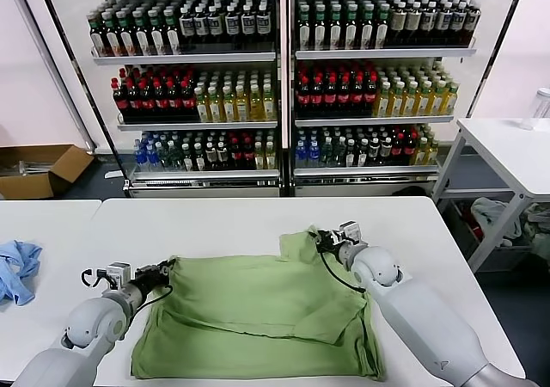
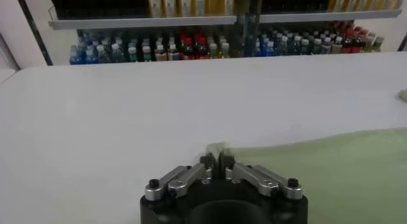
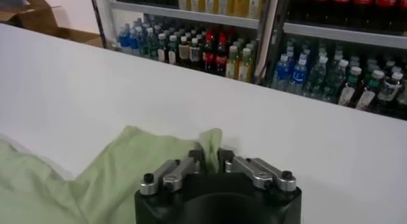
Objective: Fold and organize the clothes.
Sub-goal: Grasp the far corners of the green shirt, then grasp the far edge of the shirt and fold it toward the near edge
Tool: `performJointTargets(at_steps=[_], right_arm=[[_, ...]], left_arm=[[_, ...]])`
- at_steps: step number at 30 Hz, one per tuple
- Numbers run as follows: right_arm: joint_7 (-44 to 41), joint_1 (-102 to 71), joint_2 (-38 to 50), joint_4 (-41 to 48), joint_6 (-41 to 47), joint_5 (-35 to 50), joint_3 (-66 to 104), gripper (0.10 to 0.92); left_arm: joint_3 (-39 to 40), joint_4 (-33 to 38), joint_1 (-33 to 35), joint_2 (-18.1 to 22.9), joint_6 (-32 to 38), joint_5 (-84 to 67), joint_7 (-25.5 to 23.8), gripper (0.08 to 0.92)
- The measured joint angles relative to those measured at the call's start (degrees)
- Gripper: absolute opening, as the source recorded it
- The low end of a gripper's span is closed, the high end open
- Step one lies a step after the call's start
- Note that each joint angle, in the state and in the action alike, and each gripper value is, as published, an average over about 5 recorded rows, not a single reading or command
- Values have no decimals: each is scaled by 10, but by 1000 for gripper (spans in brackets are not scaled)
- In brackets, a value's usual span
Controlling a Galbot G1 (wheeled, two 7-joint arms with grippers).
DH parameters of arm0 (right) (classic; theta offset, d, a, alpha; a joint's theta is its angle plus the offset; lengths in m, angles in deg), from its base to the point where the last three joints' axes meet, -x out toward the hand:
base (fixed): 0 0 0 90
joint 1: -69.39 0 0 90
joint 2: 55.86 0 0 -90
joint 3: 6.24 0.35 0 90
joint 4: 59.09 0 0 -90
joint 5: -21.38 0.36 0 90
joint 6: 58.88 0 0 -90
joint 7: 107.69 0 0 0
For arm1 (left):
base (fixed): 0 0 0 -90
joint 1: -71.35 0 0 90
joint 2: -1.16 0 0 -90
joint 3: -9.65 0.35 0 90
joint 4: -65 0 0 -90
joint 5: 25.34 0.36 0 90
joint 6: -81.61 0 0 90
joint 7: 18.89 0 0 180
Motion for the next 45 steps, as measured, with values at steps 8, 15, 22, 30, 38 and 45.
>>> performJointTargets(at_steps=[8, 15, 22, 30, 38, 45], right_arm=[[5, -9, 12, -27, -10, 14, 3, 107], [19, -21, 35, -77, -28, 26, 15, 107], [33, -41, 77, -150, -38, 49, 40, 107], [44, -102, 149, -262, -48, 69, 88, 107], [59, -224, 185, -375, -61, 57, 142, 107], [69, -325, 203, -446, -69, 35, 179, 107]], left_arm=[[-6, 14, 9, -8, 27, -1, 3, 86], [-20, 42, 24, -20, 62, -2, 3, 86], [-33, 78, 46, -32, 95, 7, 6, 86], [-50, 130, 86, -41, 112, 29, 26, 86], [-65, 208, 165, -33, 90, 96, 70, 86], [-74, 256, 231, -27, 85, 145, 100, 86]])
